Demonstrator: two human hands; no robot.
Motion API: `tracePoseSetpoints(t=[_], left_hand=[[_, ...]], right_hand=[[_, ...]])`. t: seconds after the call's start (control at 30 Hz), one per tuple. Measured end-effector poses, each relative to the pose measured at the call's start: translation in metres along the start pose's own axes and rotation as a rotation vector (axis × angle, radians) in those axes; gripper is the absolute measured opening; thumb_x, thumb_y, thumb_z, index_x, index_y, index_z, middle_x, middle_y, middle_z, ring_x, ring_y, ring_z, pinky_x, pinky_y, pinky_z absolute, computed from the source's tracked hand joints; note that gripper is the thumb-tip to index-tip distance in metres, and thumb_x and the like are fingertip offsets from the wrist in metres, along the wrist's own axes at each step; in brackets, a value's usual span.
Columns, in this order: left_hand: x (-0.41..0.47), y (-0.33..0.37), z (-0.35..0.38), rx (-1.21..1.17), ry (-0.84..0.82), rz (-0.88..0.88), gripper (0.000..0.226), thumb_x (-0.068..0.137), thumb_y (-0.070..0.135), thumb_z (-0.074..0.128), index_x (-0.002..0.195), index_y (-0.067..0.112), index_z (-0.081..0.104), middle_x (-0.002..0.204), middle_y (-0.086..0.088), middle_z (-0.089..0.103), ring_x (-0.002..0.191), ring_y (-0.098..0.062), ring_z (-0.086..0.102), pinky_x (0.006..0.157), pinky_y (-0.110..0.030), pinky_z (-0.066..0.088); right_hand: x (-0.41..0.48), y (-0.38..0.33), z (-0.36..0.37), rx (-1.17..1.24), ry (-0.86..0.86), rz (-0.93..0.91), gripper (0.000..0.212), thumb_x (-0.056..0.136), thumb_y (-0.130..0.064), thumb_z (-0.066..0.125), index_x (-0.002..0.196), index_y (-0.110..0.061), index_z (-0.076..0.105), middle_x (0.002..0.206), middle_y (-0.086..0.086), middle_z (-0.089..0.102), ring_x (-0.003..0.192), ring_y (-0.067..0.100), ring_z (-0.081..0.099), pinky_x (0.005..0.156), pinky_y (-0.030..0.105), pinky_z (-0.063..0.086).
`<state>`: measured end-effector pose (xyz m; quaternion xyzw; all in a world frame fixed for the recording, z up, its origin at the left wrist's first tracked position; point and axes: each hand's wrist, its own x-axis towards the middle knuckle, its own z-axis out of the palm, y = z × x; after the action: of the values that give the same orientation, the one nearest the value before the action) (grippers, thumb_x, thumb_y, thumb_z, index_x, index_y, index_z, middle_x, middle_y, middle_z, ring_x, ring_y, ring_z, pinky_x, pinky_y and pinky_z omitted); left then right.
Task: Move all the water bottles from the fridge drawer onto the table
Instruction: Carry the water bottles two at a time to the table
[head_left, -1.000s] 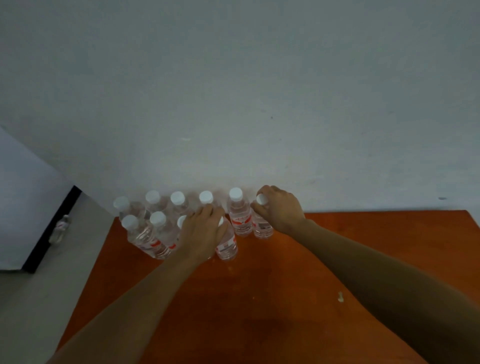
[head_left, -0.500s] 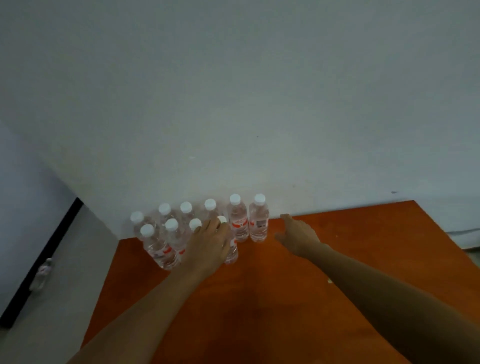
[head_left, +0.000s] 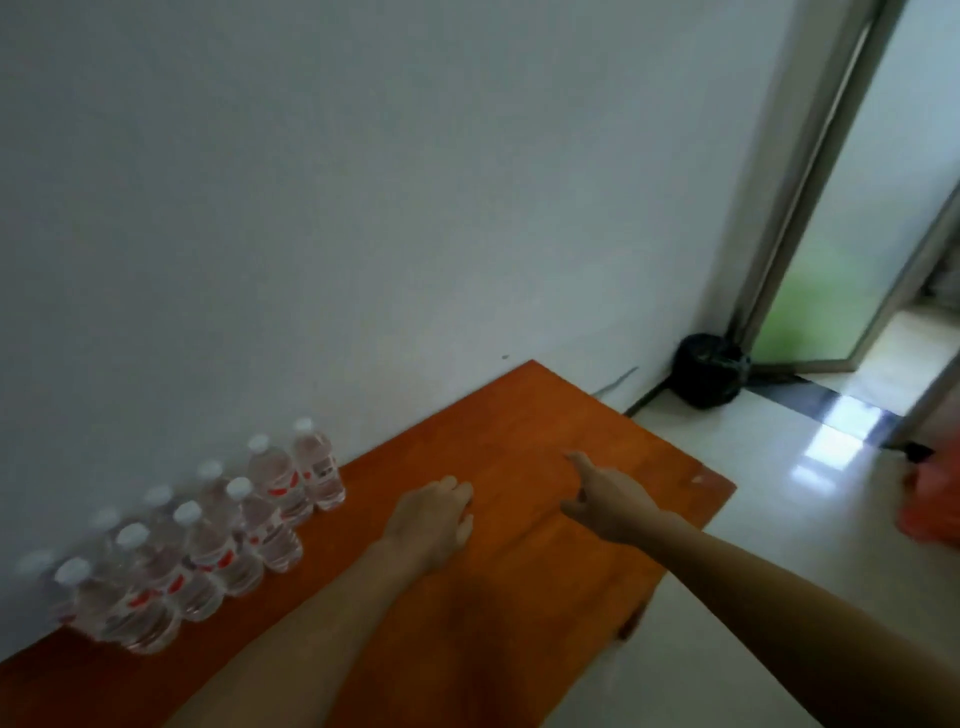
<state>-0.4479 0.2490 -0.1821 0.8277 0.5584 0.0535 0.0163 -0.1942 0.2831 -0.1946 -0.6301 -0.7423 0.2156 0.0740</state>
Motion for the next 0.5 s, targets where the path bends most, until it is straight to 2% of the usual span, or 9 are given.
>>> tracePoseSetpoints(t=[0.07, 0.13, 0.23, 0.33, 0.43, 0.5], left_hand=[[0.024, 0.047, -0.002, 0.009, -0.003, 0.096, 0.019, 0.094, 0.033, 0.046, 0.107, 0.019, 0.052, 0.102, -0.002, 0.055, 0.089, -0.021, 0.056, 0.07, -0.034, 0.046], [0.047, 0.097, -0.003, 0.011, 0.003, 0.198, 0.02, 0.094, 0.033, 0.046, 0.105, 0.018, 0.052, 0.101, -0.003, 0.055, 0.09, -0.022, 0.057, 0.069, -0.033, 0.044], [0.081, 0.179, -0.001, -0.015, 0.015, 0.337, 0.016, 0.093, 0.033, 0.047, 0.1, 0.021, 0.054, 0.097, 0.0, 0.055, 0.082, -0.017, 0.055, 0.063, -0.028, 0.039], [0.114, 0.275, 0.009, -0.059, 0.023, 0.426, 0.013, 0.092, 0.033, 0.049, 0.097, 0.022, 0.055, 0.093, 0.002, 0.057, 0.076, -0.014, 0.054, 0.065, -0.029, 0.047], [0.141, 0.38, 0.025, -0.13, 0.024, 0.487, 0.019, 0.092, 0.035, 0.049, 0.103, 0.021, 0.057, 0.101, 0.002, 0.061, 0.083, -0.018, 0.058, 0.071, -0.034, 0.051], [0.152, 0.447, 0.039, -0.168, 0.019, 0.53, 0.024, 0.092, 0.037, 0.049, 0.11, 0.023, 0.057, 0.105, 0.003, 0.06, 0.089, -0.02, 0.059, 0.071, -0.032, 0.048]], right_hand=[[-0.029, 0.044, -0.019, -0.008, 0.07, 0.082, 0.072, 0.088, -0.044, 0.061, 0.145, -0.029, 0.02, 0.086, -0.002, 0.062, 0.071, 0.011, 0.061, 0.061, 0.028, 0.055], [-0.06, 0.089, -0.038, -0.001, 0.134, 0.183, 0.071, 0.087, -0.044, 0.062, 0.145, -0.029, 0.023, 0.094, -0.001, 0.062, 0.074, 0.011, 0.061, 0.062, 0.027, 0.054], [-0.111, 0.16, -0.063, -0.009, 0.226, 0.289, 0.065, 0.088, -0.044, 0.061, 0.142, -0.029, 0.029, 0.1, -0.002, 0.064, 0.076, 0.012, 0.059, 0.061, 0.023, 0.045], [-0.173, 0.24, -0.09, -0.038, 0.268, 0.385, 0.06, 0.088, -0.045, 0.06, 0.14, -0.03, 0.033, 0.1, 0.0, 0.067, 0.078, 0.016, 0.059, 0.059, 0.026, 0.042], [-0.238, 0.322, -0.12, -0.058, 0.297, 0.476, 0.053, 0.088, -0.046, 0.057, 0.135, -0.029, 0.04, 0.103, 0.001, 0.065, 0.087, 0.02, 0.06, 0.073, 0.033, 0.049], [-0.279, 0.373, -0.139, -0.071, 0.354, 0.548, 0.045, 0.087, -0.045, 0.058, 0.127, -0.027, 0.05, 0.103, 0.0, 0.064, 0.09, 0.02, 0.058, 0.074, 0.03, 0.045]])
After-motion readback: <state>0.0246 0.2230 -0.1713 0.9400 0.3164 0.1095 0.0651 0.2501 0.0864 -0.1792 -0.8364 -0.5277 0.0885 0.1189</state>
